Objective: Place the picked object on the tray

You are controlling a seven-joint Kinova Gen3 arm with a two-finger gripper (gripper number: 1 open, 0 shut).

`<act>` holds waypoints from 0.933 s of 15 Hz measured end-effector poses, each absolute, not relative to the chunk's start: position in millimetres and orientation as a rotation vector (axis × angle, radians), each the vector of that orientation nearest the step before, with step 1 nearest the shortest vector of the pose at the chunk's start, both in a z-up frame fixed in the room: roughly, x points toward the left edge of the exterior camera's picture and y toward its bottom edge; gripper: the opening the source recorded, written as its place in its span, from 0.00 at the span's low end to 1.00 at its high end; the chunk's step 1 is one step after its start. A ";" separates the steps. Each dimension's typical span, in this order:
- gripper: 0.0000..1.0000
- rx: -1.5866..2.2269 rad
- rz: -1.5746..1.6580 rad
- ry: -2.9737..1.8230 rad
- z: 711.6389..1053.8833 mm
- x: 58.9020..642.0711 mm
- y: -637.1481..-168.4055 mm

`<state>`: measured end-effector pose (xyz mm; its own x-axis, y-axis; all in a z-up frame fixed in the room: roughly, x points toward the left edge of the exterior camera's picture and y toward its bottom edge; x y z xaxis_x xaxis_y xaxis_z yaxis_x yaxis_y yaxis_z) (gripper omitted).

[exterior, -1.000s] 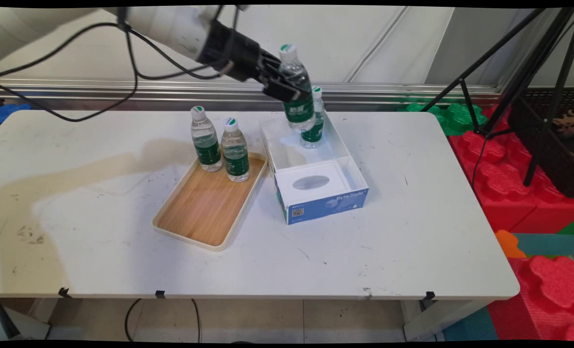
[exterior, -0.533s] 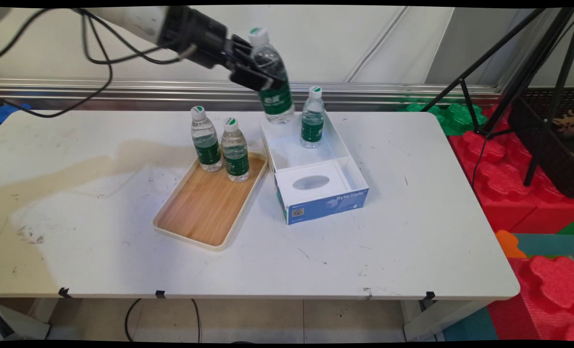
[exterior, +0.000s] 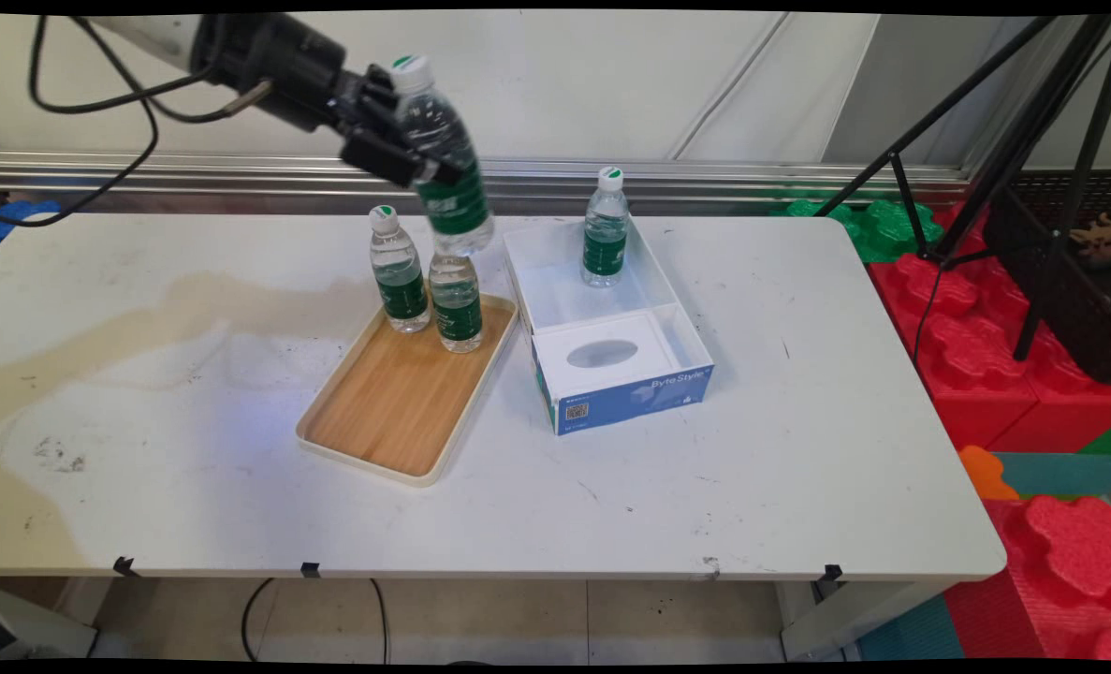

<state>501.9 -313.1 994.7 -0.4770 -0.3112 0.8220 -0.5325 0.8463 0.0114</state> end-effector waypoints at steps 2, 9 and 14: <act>0.00 0.610 0.296 -2.127 992.1 510.4 -304.7; 0.00 0.615 0.267 -2.190 966.2 528.3 -285.8; 0.00 0.647 0.241 -2.225 934.2 532.0 -278.1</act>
<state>532.0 -278.1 934.2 -0.5578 -0.3729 0.7415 -0.5232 0.8515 0.0347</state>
